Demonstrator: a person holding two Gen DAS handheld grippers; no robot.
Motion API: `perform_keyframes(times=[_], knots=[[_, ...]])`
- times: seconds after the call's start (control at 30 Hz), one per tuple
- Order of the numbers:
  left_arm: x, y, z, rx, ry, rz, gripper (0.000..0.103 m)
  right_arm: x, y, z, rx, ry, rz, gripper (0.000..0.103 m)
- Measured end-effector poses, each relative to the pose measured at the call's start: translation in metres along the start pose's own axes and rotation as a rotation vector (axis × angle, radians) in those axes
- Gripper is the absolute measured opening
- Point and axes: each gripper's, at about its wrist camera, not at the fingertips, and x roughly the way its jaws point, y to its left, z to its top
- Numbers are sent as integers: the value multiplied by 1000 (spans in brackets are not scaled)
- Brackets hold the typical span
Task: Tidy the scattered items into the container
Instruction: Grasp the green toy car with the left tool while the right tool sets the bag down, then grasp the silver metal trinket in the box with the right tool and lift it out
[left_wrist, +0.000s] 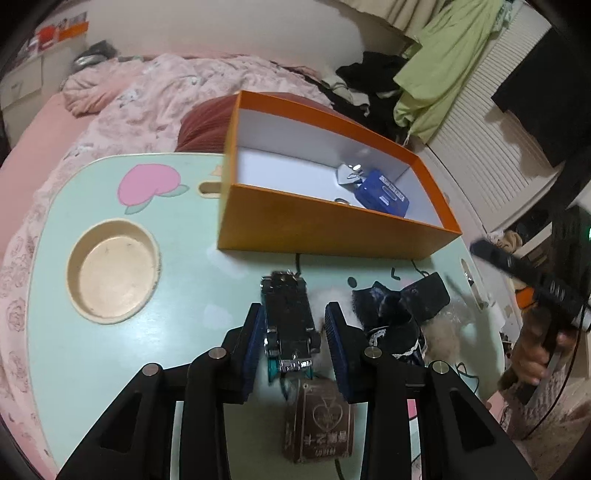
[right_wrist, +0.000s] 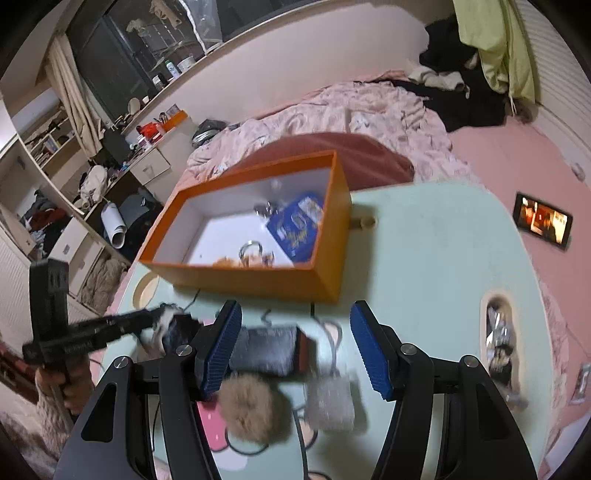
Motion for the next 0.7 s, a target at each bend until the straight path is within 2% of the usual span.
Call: perform_keyframes(times=[0.03, 0.1, 0.27, 0.3, 0.5, 0.53, 0.7], knots=[[1, -2, -1, 9, -6, 1, 32, 1, 5, 6, -17, -6, -17, 62], [2, -7, -2, 27, -17, -6, 40, 6, 15, 21, -56, -16, -54, 62], [-10, -8, -2, 11, -85, -37, 69, 33, 41, 56, -160, 15, -163, 62], [-13, -7, -1, 1, -100, -42, 72, 42, 48, 63, -187, 28, -179, 62], [-28, 4, 5, -58, -148, -53, 73, 113, 84, 88, -322, 195, -260, 60], [-30, 7, 5, -66, -151, -55, 74, 124, 87, 90, -336, 220, -270, 54], [-34, 13, 8, -82, -162, -49, 77, 168, 89, 91, -377, 337, -357, 39]])
